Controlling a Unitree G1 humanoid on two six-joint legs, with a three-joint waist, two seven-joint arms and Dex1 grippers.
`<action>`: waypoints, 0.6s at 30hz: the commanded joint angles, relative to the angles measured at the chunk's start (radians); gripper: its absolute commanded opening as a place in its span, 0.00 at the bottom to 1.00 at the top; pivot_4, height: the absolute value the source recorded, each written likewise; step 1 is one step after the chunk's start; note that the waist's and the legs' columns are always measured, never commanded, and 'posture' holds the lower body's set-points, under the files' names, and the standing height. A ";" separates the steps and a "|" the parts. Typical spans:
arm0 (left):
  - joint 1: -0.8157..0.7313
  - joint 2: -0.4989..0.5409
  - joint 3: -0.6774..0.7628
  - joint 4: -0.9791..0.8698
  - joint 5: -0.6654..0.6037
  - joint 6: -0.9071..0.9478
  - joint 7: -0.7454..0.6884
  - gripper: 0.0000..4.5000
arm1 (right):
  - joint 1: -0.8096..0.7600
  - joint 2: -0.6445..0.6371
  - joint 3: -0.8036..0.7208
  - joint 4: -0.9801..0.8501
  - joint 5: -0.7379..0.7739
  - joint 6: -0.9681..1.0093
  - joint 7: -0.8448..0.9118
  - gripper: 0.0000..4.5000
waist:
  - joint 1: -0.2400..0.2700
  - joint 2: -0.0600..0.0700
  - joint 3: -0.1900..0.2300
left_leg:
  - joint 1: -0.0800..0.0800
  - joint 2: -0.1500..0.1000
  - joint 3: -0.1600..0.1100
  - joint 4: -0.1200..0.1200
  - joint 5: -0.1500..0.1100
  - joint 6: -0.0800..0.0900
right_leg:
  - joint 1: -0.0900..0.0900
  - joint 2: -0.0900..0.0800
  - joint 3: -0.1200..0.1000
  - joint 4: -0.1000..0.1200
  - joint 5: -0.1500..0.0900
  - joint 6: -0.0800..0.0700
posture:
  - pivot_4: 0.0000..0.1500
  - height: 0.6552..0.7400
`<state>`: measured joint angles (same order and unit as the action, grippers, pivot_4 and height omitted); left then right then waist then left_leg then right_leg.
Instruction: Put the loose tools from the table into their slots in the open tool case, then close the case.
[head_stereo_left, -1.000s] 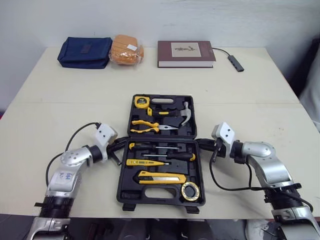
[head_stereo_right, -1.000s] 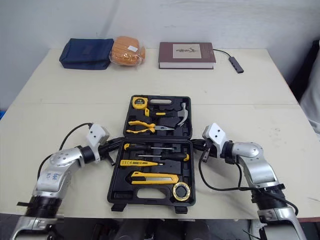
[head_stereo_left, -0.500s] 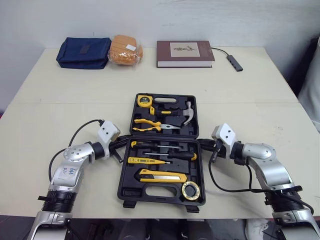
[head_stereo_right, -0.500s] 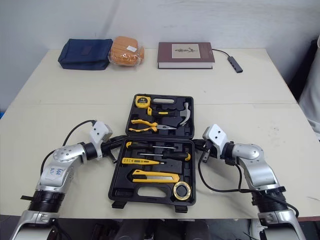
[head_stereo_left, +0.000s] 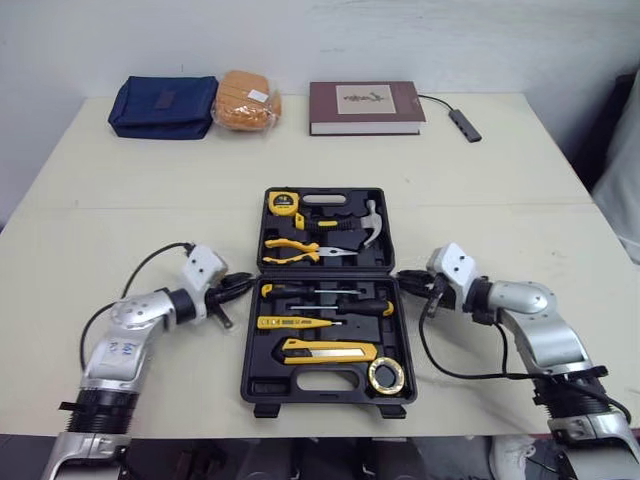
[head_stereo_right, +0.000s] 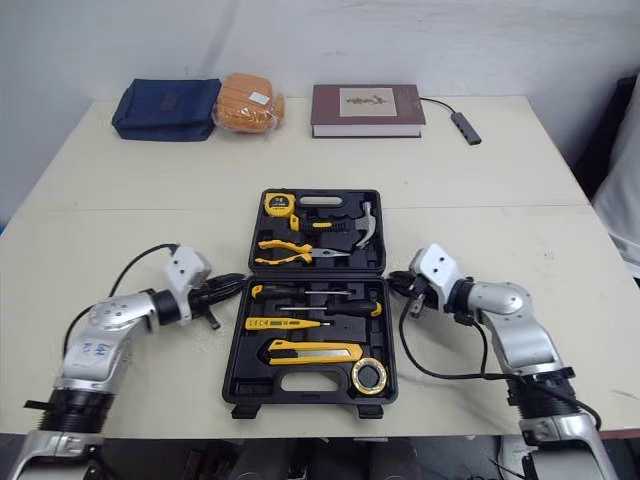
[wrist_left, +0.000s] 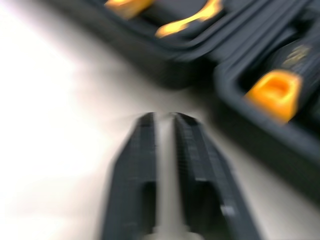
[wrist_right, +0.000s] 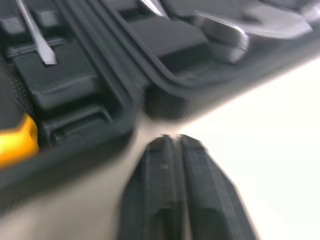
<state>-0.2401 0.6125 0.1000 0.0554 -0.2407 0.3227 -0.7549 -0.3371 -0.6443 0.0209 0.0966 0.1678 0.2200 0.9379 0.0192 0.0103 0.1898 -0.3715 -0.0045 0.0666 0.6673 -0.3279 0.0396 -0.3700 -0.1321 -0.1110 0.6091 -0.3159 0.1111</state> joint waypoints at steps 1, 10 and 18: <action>0.012 0.054 0.106 -0.012 -0.056 -0.026 -0.035 0.50 | 0.031 -0.069 -0.078 -0.062 0.038 0.047 0.009 0.54 | 0.001 -0.001 0.000 | 0.000 0.000 0.000 0.000 0.000 0.000 | -0.001 0.000 0.001 0.000 0.000 0.000 | 1.00 1.00; -0.349 0.197 0.064 -0.093 -0.296 0.890 0.024 0.99 | -0.308 -0.110 -0.167 -0.164 0.251 0.985 -0.156 1.00 | -0.003 -0.003 0.002 | -0.005 -0.001 -0.001 0.001 0.002 -0.001 | -0.007 -0.001 0.002 0.005 0.000 0.000 | 1.00 1.00; -0.577 0.107 -0.045 -0.017 -0.241 1.055 0.154 0.99 | -0.569 -0.053 -0.069 -0.094 0.282 1.363 -0.238 1.00 | -0.007 -0.005 0.003 | -0.007 -0.002 -0.001 -0.001 0.002 -0.001 | -0.009 0.004 0.001 0.004 -0.001 -0.001 | 1.00 1.00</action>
<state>-0.7798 0.7114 0.0573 0.0445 -0.4904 1.3654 -0.6137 -0.8548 -0.7082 -0.0265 0.0095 0.4271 1.5329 0.7187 0.0127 0.0053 0.1926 -0.3807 -0.0069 0.0661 0.6675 -0.3256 0.0389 -0.3800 -0.1274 -0.1097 0.6133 -0.3165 0.1101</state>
